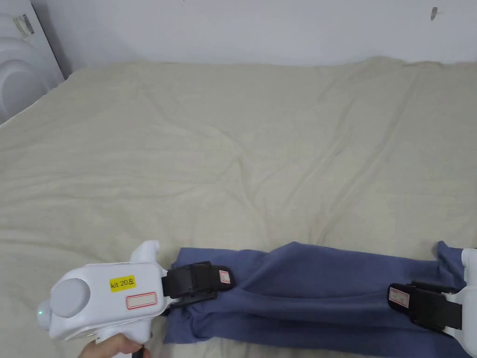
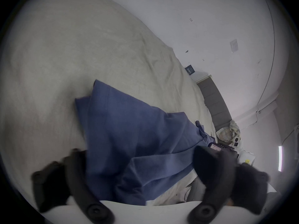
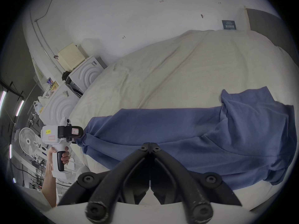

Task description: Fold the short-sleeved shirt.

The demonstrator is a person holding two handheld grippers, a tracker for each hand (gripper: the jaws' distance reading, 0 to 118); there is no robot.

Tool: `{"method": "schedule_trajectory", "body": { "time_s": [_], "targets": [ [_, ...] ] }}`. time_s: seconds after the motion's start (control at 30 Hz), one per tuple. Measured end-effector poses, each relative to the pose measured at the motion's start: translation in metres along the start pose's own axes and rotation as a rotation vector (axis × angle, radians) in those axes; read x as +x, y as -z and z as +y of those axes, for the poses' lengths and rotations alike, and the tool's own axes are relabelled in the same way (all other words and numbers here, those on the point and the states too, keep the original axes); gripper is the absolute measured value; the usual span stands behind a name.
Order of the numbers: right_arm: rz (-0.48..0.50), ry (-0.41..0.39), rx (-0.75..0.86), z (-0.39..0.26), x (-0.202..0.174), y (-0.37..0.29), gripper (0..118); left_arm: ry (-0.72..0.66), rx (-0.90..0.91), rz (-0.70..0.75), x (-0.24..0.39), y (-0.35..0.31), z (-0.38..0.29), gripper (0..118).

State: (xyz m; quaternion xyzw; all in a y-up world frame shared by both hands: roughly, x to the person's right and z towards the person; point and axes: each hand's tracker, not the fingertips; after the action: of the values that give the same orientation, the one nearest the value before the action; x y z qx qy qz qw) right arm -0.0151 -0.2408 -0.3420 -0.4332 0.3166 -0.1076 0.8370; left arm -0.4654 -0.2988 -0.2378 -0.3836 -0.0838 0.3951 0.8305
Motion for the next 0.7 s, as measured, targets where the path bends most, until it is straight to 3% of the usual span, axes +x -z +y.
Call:
{"method": "schedule_trajectory", "body": {
  "time_s": [0.03, 0.07, 0.13, 0.2, 0.5, 0.7],
  "targets": [
    [-0.005, 0.005, 0.004, -0.001, 0.006, -0.001, 0, 0.002, 0.033, 0.051, -0.002, -0.002, 0.0, 39],
    [-0.01, 0.012, 0.005, 0.0, 0.009, -0.003, 0, -0.064, 0.001, 0.097, -0.014, 0.004, 0.005, 7],
    [-0.02, 0.03, 0.015, 0.0, 0.013, -0.006, 0, -0.106, -0.037, 0.055, -0.023, 0.015, 0.004, 7],
    [-0.004, 0.052, 0.035, -0.001, 0.022, -0.015, 0, -0.043, 0.008, 0.06, 0.001, 0.007, -0.006, 7],
    [-0.025, 0.104, 0.078, -0.004, 0.059, -0.051, 0, -0.042, 0.052, 0.076, 0.045, -0.028, -0.011, 7],
    [-0.055, 0.096, 0.114, -0.007, 0.077, -0.072, 0, 0.202, 0.077, 0.143, 0.134, -0.03, -0.006, 7]
  ]
}}
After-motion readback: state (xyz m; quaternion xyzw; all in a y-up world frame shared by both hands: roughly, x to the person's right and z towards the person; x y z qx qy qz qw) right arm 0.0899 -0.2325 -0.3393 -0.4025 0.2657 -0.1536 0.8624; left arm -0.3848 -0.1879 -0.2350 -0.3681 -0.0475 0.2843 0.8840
